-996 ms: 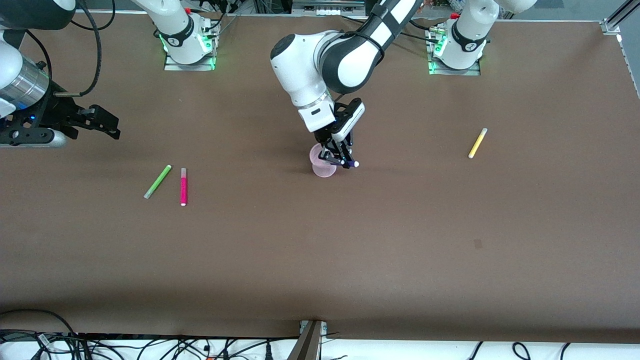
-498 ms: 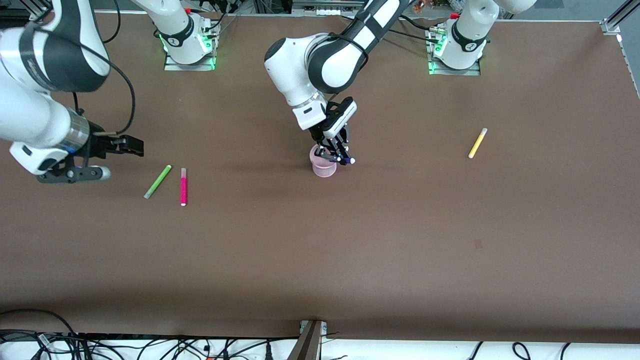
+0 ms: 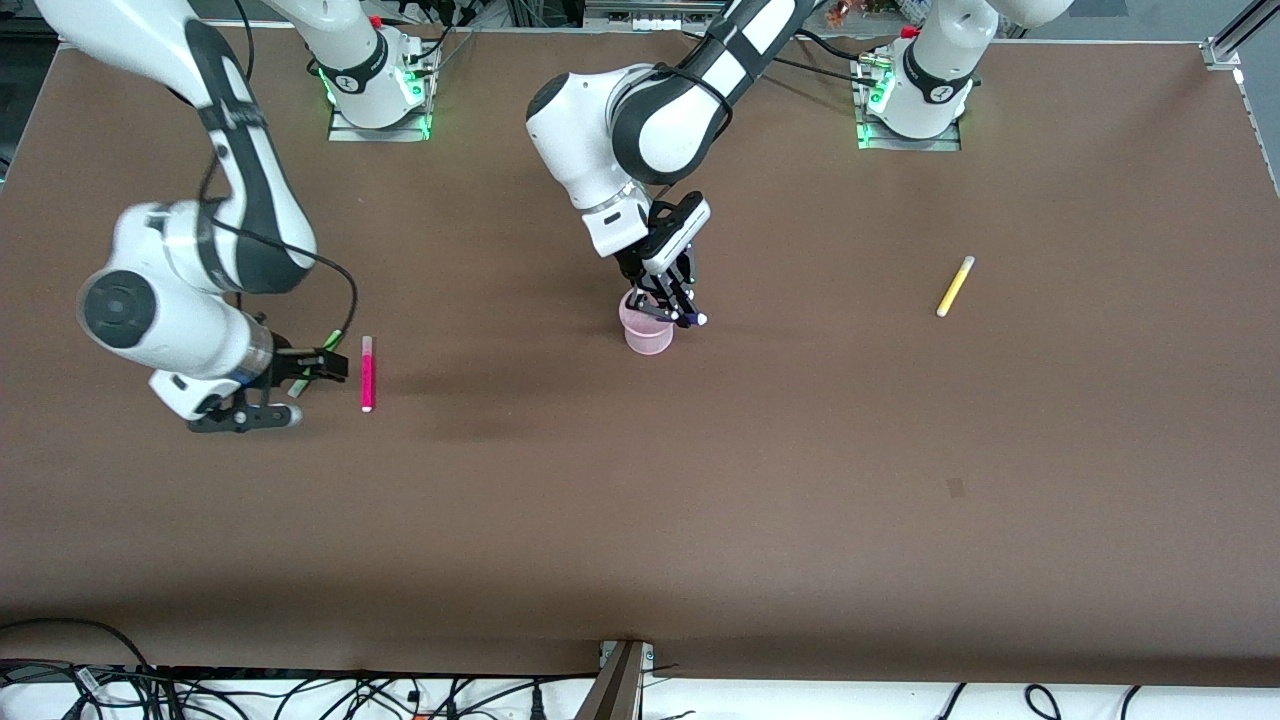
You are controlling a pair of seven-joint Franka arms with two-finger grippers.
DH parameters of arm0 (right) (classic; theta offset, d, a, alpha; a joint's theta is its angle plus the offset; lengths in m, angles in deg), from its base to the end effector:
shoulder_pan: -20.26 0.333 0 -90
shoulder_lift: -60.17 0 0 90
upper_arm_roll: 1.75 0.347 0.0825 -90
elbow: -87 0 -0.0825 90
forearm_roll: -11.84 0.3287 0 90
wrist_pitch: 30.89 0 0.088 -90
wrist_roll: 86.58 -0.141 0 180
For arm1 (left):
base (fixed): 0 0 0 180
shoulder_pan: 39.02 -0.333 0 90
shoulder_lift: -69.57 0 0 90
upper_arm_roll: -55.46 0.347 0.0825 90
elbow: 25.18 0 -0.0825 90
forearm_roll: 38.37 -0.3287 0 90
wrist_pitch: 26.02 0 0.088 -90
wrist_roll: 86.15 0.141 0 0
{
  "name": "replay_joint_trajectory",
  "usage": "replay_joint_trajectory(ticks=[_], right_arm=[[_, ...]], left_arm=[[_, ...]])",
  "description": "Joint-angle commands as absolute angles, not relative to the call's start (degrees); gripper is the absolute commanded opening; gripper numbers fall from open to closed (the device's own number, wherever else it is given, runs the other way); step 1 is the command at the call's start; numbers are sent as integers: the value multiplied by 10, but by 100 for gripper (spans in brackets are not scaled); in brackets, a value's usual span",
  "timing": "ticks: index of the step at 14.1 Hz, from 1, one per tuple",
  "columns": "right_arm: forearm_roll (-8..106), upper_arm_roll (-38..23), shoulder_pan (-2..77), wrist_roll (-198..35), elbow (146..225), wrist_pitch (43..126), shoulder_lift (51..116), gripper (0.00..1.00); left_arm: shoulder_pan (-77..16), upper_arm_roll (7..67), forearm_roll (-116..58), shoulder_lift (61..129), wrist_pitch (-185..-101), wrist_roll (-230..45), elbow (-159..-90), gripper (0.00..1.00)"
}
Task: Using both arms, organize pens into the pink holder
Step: 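Lower the blue marker into the cup while the right gripper reaches the pink marker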
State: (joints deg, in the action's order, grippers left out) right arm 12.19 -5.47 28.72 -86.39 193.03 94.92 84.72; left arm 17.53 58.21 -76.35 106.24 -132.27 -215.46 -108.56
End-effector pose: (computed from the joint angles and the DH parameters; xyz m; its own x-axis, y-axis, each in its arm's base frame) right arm 0.5962 0.0529 0.3158 0.9929 0.0857 -0.0823 0.0878 -0.9959 0.0220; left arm 0.4417 -0.4988 0.3336 0.3612 0.7001 0.6159 0.8331 -0.5390 0.1242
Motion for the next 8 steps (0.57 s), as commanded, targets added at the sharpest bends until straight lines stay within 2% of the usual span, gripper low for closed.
replay_joint_trajectory(ticks=[1,3,6,7,8], right_arm=[[128,-49,281,-854,1950,980,856,98],[129,-47,281,-854,1952,991,871,98],[132,-46,281,-854,1991,1035,871,91],[132,-46,281,-854,2005,1052,871,87],[132,-45,281,-854,2014,1068,871,83]], left_arm=[[189,584,-778,1072,-1308,-2164,-1079,4],[192,584,-778,1082,-1308,-2165,-1079,4],[194,584,-778,1089,-1308,-2165,-1079,6],[197,584,-778,1089,-1308,-2164,-1077,13],[198,584,-778,1089,-1308,-2165,-1076,51]])
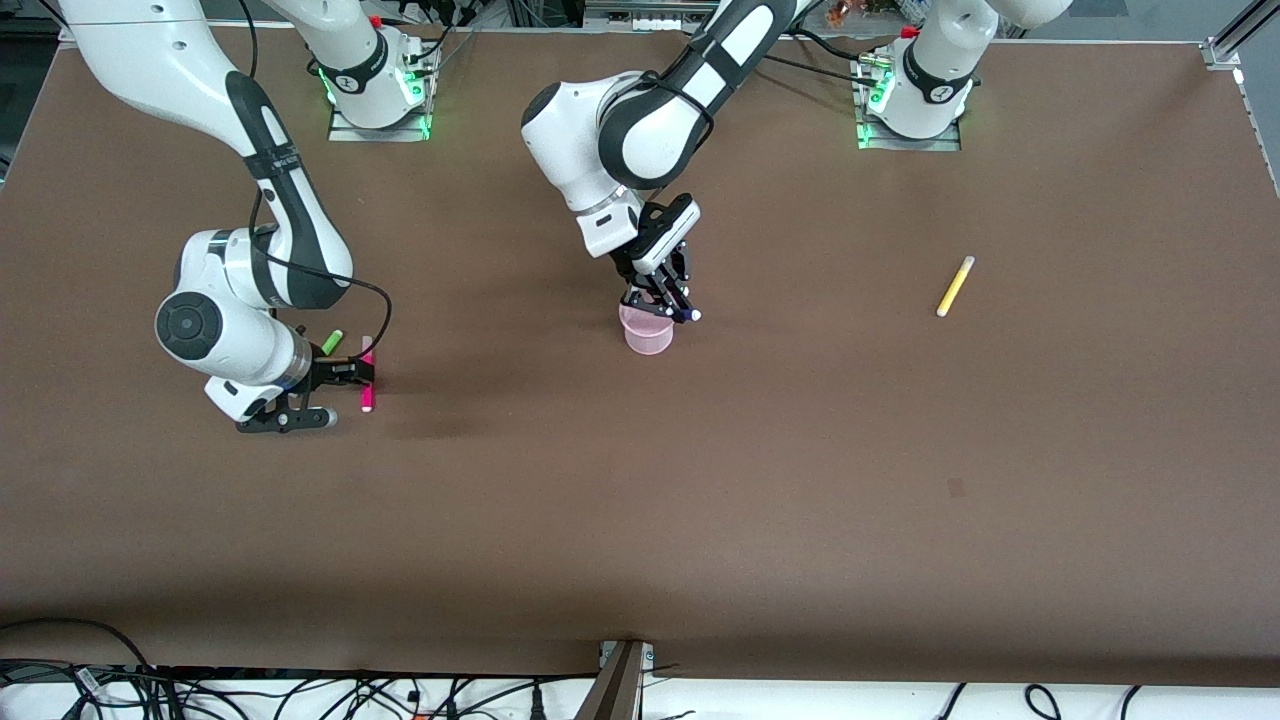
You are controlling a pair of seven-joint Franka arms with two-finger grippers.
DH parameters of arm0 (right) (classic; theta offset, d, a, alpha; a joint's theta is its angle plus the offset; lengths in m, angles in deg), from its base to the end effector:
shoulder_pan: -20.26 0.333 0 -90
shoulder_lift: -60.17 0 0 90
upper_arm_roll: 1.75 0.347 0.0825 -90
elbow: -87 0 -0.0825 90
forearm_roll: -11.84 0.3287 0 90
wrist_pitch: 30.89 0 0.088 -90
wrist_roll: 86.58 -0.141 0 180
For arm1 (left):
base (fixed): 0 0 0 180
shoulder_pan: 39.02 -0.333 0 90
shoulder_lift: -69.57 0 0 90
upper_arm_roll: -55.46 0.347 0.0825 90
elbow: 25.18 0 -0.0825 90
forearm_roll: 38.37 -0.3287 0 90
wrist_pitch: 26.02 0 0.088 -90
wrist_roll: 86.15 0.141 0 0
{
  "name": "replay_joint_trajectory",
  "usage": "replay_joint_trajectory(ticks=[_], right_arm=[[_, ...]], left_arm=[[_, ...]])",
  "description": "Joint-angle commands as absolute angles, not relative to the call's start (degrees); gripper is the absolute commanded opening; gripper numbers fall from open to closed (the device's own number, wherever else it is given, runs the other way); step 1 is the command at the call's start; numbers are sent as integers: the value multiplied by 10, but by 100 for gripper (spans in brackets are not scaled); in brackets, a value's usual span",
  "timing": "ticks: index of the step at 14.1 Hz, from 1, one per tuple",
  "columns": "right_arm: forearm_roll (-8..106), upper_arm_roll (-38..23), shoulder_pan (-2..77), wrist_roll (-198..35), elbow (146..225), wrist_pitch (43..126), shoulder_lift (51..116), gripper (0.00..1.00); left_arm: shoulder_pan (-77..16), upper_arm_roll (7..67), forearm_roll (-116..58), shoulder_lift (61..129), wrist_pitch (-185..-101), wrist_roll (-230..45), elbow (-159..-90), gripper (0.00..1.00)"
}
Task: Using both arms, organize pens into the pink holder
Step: 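Grasp the pink marker with the right gripper while the left gripper withdraws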
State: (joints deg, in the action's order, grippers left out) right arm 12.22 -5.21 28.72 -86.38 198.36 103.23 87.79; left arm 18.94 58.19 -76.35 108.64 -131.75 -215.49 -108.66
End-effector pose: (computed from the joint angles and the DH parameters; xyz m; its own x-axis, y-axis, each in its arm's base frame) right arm 0.5853 0.0535 0.2609 0.9924 0.0902 -0.0839 0.0925 -0.9954 0.0233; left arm 0.4285 -0.5073 0.3051 0.3903 0.6654 0.6363 0.8250 -0.5596 0.0792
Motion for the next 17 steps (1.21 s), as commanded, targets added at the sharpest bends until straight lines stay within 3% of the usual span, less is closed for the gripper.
replay_joint_trajectory(ticks=[1,3,8,11,14,17], right_arm=[[132,-45,281,-848,2020,1076,872,81],[133,-45,281,-848,2022,1088,879,79],[133,-36,281,-848,2023,1130,900,72],[133,-31,282,-848,2029,1141,906,62],[133,-31,281,-847,2029,1141,907,41],[133,-31,281,-847,2030,1142,906,27]], left_arm=[[198,584,-778,1089,-1308,-2162,-1077,90],[198,584,-779,1089,-1304,-2160,-1078,100],[158,588,-750,1038,-1296,-2057,-1069,100],[77,587,-664,968,-1296,-1905,-1069,100],[-20,585,-564,909,-1298,-1707,-1069,100],[-104,585,-489,886,-1298,-1528,-1069,100]])
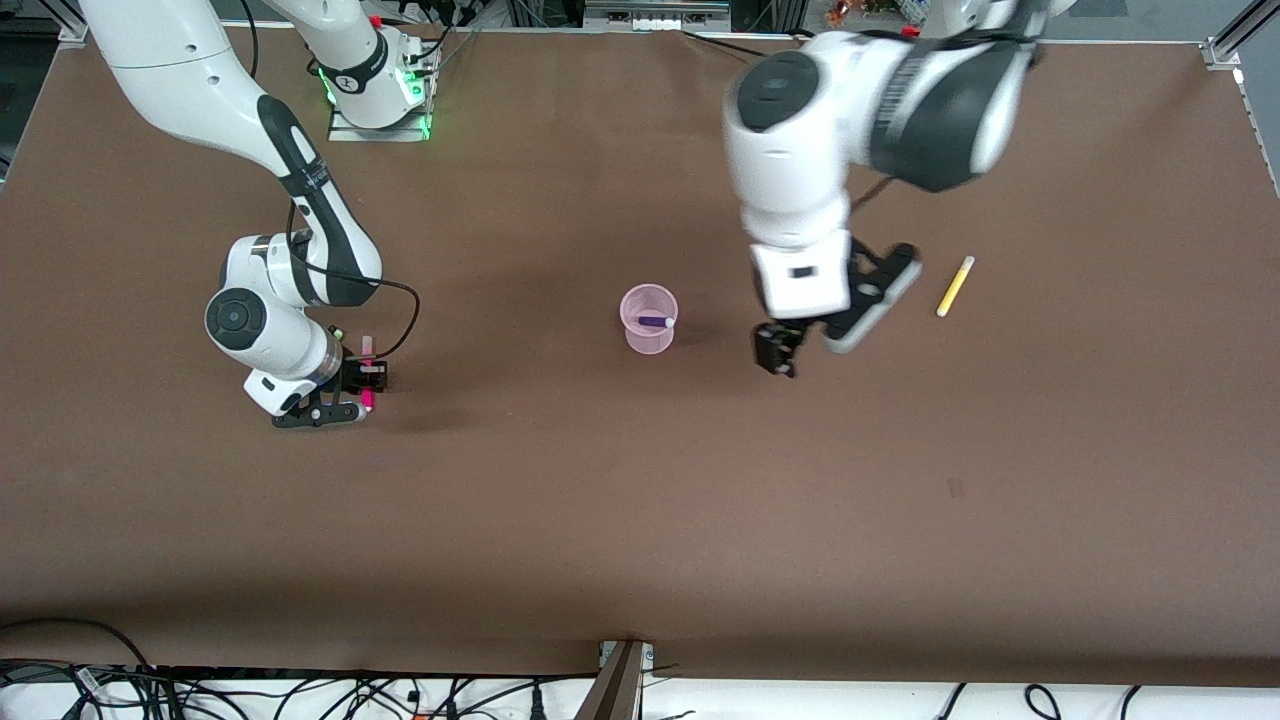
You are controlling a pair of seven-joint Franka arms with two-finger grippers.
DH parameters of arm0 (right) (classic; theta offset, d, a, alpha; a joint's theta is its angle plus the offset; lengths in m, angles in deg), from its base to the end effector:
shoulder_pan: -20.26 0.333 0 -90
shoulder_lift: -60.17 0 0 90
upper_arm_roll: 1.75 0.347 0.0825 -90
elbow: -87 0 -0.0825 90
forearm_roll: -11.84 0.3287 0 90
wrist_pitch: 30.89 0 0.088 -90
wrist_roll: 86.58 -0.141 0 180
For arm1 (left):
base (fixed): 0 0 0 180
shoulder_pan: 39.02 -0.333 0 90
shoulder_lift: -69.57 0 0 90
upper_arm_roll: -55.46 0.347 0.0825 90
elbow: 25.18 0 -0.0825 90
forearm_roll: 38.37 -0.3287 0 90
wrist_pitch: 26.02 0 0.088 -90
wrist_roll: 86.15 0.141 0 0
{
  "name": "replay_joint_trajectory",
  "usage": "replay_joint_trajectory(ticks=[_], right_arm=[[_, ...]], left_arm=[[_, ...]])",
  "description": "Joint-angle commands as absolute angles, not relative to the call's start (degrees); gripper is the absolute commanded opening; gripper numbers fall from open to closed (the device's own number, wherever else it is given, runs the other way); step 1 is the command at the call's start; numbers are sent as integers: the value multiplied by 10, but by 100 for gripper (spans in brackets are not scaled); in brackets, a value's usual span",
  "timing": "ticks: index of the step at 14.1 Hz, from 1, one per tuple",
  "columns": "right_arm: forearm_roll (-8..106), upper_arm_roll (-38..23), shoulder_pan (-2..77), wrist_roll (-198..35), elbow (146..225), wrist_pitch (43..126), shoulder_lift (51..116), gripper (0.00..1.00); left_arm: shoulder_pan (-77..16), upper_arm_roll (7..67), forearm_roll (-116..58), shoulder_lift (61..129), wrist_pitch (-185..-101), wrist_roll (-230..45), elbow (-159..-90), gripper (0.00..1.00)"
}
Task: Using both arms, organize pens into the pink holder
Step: 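Grasp the pink marker with the right gripper while the left gripper withdraws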
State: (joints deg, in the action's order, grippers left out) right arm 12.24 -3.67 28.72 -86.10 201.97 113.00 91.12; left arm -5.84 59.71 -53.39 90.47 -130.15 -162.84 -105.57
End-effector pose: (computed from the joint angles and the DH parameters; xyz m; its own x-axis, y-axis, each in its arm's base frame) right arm 0.5808 0.0675 0.2183 0.9921 0.1207 -0.0352 0.1212 -0.9925 0.0130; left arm 0.5664 -0.2879 0.5130 0.6913 0.6655 0.2815 0.6985 -0.7152 -0.0249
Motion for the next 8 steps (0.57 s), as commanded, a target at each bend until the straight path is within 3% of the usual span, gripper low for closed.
replay_joint_trajectory(ticks=[1,3,5,8], right_arm=[[133,-31,281,-846,2030,1142,907,22],[133,-31,281,-837,2043,1163,903,17],[133,-29,281,-833,2056,1183,900,0],[132,-15,282,-821,2057,1177,866,0]], left_arm=[[-131,585,-474,886,-1298,-1471,-1068,100],[-169,585,-466,879,-1298,-1392,-1069,100],[-198,584,-445,874,-1297,-1322,-1069,100],[-227,584,-434,873,-1278,-1262,-1070,100]])
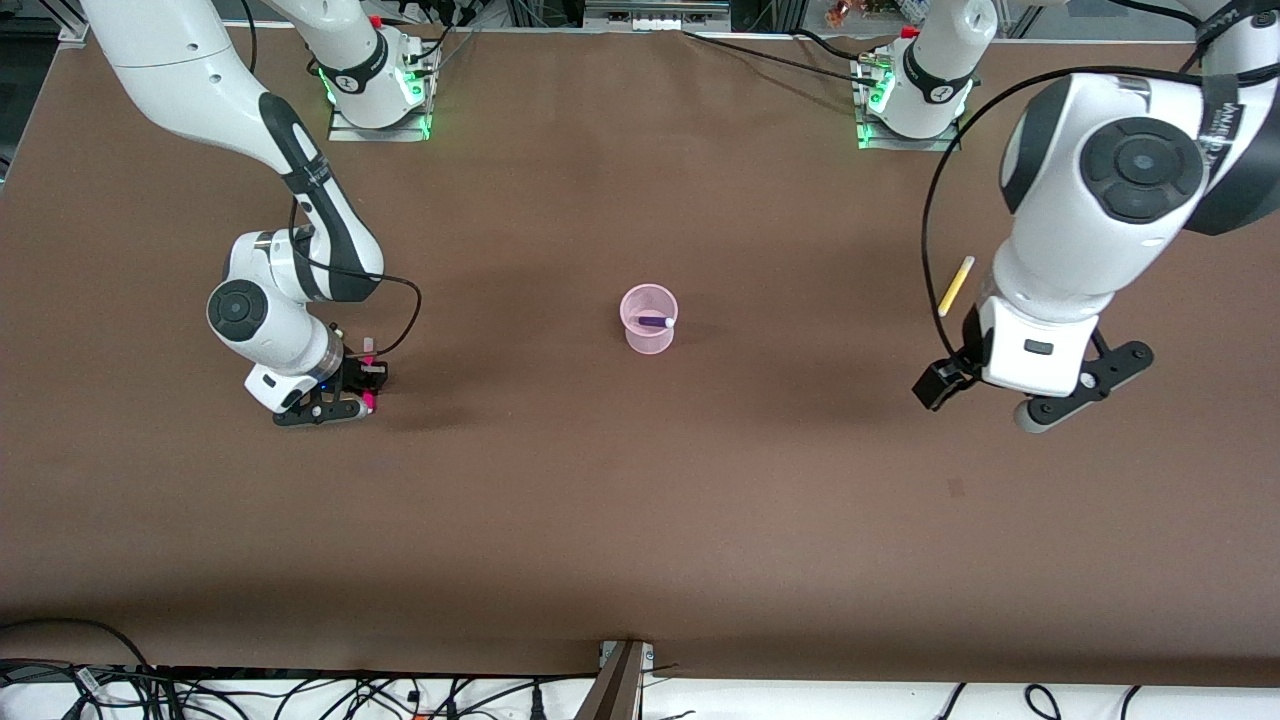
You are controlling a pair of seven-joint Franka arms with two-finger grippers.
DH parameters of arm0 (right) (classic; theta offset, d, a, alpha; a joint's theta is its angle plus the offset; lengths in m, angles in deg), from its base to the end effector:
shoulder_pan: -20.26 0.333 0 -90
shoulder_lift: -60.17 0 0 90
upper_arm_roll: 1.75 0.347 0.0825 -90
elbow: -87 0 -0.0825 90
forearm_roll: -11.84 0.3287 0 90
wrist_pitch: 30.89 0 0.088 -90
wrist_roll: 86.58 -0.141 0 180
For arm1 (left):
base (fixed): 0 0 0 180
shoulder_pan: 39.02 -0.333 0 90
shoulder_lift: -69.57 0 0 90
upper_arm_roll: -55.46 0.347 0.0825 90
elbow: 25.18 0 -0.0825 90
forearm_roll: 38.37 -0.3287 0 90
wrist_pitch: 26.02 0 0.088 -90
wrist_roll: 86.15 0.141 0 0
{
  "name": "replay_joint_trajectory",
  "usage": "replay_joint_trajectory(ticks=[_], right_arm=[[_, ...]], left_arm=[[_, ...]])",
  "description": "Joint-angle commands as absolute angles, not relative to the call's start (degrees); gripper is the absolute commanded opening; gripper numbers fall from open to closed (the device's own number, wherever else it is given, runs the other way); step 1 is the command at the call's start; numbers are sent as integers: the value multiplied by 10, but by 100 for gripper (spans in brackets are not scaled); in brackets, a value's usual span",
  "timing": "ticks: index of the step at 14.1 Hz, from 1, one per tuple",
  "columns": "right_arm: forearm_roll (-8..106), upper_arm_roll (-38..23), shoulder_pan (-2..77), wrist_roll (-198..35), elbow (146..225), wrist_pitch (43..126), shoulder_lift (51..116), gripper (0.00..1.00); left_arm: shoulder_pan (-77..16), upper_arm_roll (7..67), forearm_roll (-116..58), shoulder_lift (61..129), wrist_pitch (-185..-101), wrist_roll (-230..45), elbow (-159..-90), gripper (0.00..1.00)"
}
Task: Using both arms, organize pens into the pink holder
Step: 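Grasp the pink marker with the right gripper while the left gripper withdraws, then carry the pink marker over the pink cup with the right gripper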
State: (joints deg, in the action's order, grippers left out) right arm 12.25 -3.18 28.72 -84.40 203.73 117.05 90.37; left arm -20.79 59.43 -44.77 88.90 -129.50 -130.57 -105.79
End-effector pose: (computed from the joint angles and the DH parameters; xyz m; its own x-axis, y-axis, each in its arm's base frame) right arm 0.5804 0.0722 0.2216 0.9873 0.1576 0.0175 0.1575 -0.9875 0.0093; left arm 0.6095 -0.1485 0.5238 0.8716 0.4710 0.1360 0.4811 -0.8751 -0.0524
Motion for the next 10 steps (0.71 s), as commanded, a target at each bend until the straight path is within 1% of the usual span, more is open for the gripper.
replay_joint_trajectory(ticks=[1,3,4,6,7,9,10], right_arm=[[132,-11,283,-810,2060,1169,846,0],[132,19,283,-809,2068,1128,785,0],[133,44,283,-811,2072,1110,754,0],[133,113,283,-826,2084,1111,699,0],[135,148,283,-851,2079,1115,688,0],[135,204,286,-910,2071,1155,687,0],[133,213,299,-933,2065,1181,694,0]], left_arm=[[-235,584,-431,873,-1275,-1230,-1071,100],[-257,584,-421,873,-1260,-1168,-1070,100],[-264,586,-420,873,-1251,-1131,-1070,100],[-291,585,-414,871,-1248,-1085,-1070,100],[-302,585,-405,868,-1245,-1066,-1071,100],[-333,585,-389,865,-1236,-1011,-1069,100],[-347,585,-378,864,-1236,-990,-1069,100]])
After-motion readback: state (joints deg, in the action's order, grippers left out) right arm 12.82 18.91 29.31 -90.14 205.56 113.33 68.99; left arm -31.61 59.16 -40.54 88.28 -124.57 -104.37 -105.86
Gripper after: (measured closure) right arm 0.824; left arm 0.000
